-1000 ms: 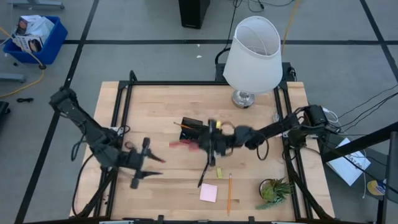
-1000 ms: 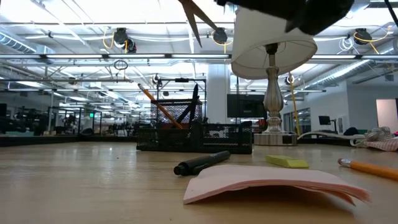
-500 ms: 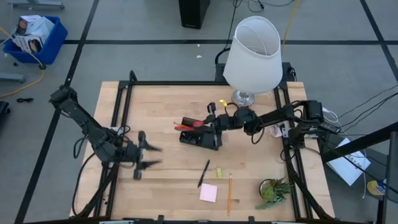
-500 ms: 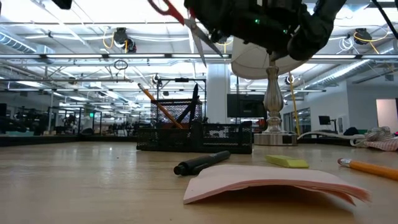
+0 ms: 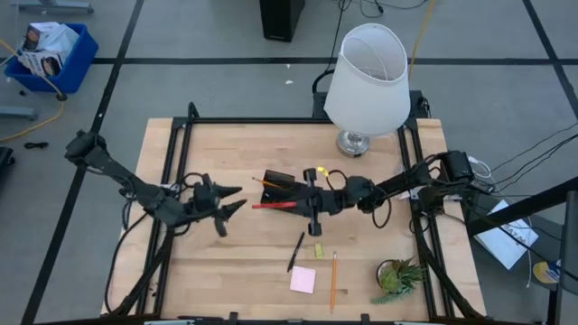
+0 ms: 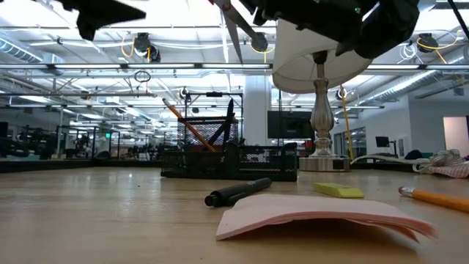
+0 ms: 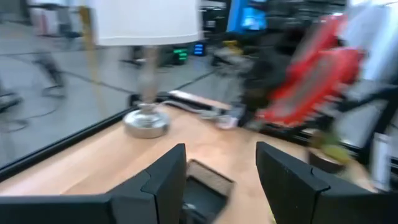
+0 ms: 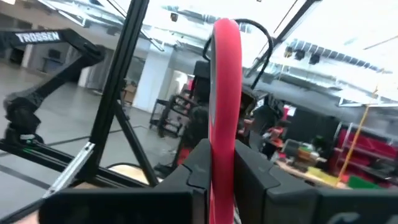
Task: Pick and place office supplies into organizer
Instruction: Put the red scissors into the black desk organizer
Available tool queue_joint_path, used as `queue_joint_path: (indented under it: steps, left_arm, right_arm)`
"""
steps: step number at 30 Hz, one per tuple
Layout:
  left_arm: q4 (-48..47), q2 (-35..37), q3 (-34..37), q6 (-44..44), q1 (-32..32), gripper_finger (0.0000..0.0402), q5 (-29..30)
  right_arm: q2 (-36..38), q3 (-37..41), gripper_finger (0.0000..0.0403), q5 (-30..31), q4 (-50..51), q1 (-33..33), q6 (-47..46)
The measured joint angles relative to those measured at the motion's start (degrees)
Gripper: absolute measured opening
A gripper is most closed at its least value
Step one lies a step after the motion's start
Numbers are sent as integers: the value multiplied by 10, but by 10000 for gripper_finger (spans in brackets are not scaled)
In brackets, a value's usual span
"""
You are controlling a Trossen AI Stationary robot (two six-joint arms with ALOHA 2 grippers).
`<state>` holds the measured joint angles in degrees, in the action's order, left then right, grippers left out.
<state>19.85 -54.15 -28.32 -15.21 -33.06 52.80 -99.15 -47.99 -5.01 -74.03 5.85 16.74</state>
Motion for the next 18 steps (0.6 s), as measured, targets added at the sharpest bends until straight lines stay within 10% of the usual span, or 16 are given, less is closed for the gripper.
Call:
queue_joint_path:
  steps: [11, 18]
  left_arm:
    - [137, -69, 0, 28, 91, 14, 9]
    - [235, -112, 0, 37, 114, 11, -27]
  right_arm:
    - [-11, 0, 36, 68, -17, 6, 22]
    - [-40, -18, 31, 113, -29, 5, 45]
